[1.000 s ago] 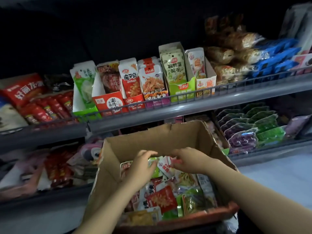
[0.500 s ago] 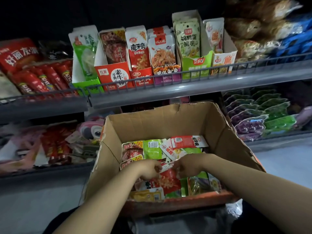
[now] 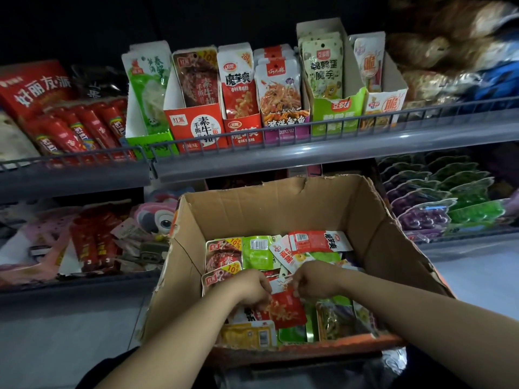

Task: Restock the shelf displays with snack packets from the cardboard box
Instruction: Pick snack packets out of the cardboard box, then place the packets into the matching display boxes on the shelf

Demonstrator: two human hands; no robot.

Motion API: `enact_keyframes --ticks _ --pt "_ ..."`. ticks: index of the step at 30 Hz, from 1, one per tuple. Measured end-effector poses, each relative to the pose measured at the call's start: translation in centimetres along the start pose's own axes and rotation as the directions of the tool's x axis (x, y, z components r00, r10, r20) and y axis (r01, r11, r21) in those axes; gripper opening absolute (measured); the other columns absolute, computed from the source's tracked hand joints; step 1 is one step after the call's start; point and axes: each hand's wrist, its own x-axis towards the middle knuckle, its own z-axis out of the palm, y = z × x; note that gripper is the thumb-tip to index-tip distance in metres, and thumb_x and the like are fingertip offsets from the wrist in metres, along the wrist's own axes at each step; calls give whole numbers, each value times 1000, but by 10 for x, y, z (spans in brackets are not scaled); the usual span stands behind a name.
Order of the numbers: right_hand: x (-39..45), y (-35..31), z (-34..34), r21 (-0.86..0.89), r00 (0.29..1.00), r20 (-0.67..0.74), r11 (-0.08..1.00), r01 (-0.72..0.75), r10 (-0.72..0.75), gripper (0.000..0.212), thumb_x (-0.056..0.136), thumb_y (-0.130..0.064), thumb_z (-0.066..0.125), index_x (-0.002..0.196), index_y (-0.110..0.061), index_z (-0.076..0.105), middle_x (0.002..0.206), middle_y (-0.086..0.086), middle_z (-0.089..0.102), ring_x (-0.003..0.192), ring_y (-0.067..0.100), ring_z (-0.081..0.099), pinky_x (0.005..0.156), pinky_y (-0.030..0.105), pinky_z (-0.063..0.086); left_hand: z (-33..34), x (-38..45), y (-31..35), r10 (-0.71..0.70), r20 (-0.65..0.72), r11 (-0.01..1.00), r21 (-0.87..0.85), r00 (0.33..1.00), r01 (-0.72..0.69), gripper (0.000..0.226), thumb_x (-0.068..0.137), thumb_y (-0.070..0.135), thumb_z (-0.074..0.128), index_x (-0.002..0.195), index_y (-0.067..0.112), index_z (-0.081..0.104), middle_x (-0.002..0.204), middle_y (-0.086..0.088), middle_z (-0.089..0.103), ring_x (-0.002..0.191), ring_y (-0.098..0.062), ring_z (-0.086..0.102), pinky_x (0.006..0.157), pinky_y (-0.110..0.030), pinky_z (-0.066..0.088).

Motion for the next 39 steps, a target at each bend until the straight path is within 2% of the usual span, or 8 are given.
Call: enact_keyframes --ticks 7,13,15,18,23,29,36,39 --pt "0 -1 -21 131 961 -276 989 62 -24 18 92 -20 52 92 -9 67 99 3 68 87 17 59 77 26 45 -5 3 4 69 -296 991 -92 953 -100 19 83 28 71 68 21 62 65 5 61 59 -8 53 55 -20 38" --pt "-14 -17 -57 329 807 -591 915 234 6 11 92 -27 58 83 -25 64 85 -9 66 81 9 61 75 25 47 -28 -12 29 181 -478 938 -178 860 -297 26 87 29 66 64 22 54 60 3 56 57 -12 51 58 -25 37" --pt "-21 -21 -72 449 766 -640 836 315 55 7 91 -29 60 95 -28 65 87 -13 65 84 7 62 76 21 48 -39 -21 38 176 -540 899 -253 823 -358 24 90 28 63 68 21 54 62 3 61 59 -13 57 60 -26 45" --pt "-29 -19 -89 658 797 -580 674 336 169 34 88 -32 63 120 -28 53 102 -5 62 97 14 62 85 28 51 -56 -34 47 138 -624 819 -364 769 -442 21 93 24 58 73 16 55 70 -2 66 62 -11 62 60 -21 50" --pt "-38 -9 -98 780 891 -414 578 241 186 17 84 -26 70 96 -15 66 94 9 71 84 22 68 81 39 54 -72 -44 50 54 -624 573 -620 779 -536 11 95 19 54 94 9 60 77 -3 70 73 -15 69 75 -28 57" --pt "-48 -13 -116 775 808 -539 516 365 238 11 84 -20 68 82 -9 67 83 9 71 71 18 58 67 25 44 -83 -48 55 87 -508 170 -840 857 -515 14 93 13 56 104 6 60 87 -5 73 79 -21 71 73 -31 57" --pt "-53 -28 -129 845 807 -535 150 513 250 20 89 -20 59 99 -5 68 95 17 72 83 28 69 75 36 55 -101 -53 46 16 -619 290 -749 786 -596 14 89 22 61 102 18 66 76 8 66 68 -9 57 59 -23 41" --pt "-54 -35 -131 835 796 -548 101 542 257 26 84 -23 62 99 -3 68 94 18 71 78 26 68 74 36 56 -104 -58 43 39 -629 446 -684 777 -577 15 86 27 65 100 20 66 77 10 69 65 -7 59 59 -20 41"
